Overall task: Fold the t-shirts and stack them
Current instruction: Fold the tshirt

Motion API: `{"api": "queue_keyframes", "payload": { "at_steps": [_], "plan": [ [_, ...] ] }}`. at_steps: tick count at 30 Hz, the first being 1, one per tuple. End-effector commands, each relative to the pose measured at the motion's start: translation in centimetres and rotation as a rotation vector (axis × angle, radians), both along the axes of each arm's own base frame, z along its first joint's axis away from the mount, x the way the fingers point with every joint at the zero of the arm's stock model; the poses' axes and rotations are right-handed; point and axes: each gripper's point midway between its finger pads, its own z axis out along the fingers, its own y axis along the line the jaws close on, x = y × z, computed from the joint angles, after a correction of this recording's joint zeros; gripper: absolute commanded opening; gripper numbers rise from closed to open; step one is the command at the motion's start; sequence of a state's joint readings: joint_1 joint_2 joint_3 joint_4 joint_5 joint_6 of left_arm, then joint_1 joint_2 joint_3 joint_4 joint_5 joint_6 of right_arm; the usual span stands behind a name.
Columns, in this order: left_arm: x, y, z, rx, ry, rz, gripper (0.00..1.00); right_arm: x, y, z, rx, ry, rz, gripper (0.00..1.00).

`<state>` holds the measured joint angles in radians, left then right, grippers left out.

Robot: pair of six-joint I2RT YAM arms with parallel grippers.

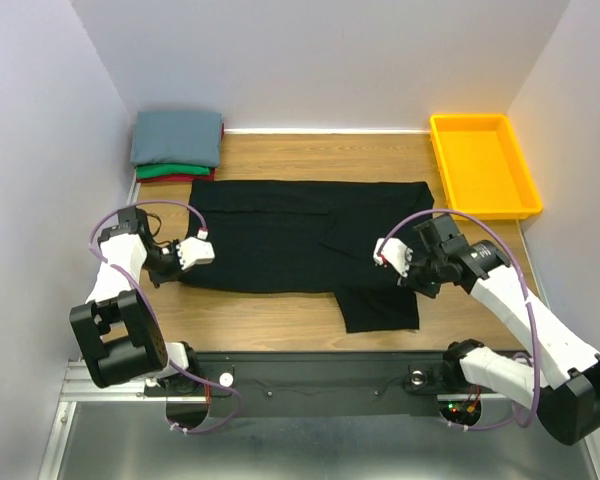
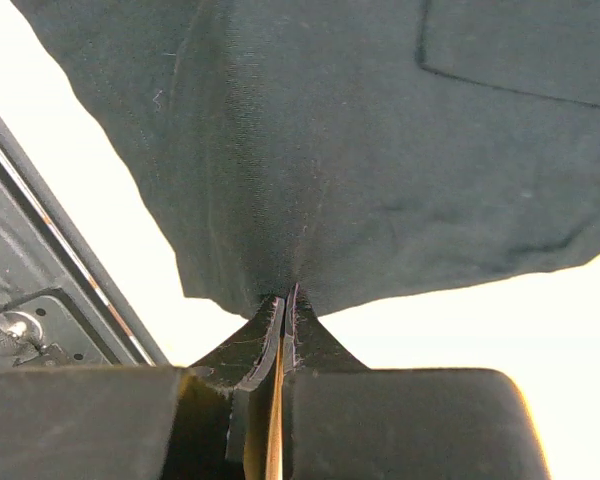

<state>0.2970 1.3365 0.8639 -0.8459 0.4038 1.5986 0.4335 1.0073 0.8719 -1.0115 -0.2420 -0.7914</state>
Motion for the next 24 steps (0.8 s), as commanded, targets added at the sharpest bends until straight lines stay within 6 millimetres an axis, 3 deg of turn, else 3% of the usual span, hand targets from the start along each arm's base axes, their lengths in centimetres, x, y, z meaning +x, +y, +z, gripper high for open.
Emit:
{"api": "queue_keyframes", "payload": {
  "at_steps": [1,5,13,18,19,23,24],
  "plan": [
    [1.5,-0.2,2.8,-0.07,-0.038,0.008,0.0,1.1,-0.5,2.0,-0.001,-0.05,-0.046,0.01],
    [3.6,-0.5,3.9,-0.131,-0.062,0.032,0.0,3.5,-0.6,3.5,0.018,-0.093,-0.064,0.0],
    [9.6,-0.6,5.7,-0.272,-0.092,0.151,0.0,10.7,-2.3,5.7,0.045,-0.115,-0.114,0.01],
    [12.8,-0.6,5.9,-0.329,-0.098,0.216,0.0,13.7,-2.3,5.1,0.04,-0.09,-0.107,0.01],
    [13.8,-0.6,6.3,-0.333,-0.114,0.234,0.0,14.2,-2.4,4.3,0.034,-0.065,-0.109,0.01],
    [16.0,-0.5,5.7,-0.337,-0.107,0.267,0.0,16.2,-3.0,4.1,0.039,-0.057,-0.13,0.01],
    [16.4,-0.6,5.4,-0.345,-0.097,0.29,0.0,16.7,-3.0,3.2,0.038,-0.028,-0.138,0.01]
  ]
}}
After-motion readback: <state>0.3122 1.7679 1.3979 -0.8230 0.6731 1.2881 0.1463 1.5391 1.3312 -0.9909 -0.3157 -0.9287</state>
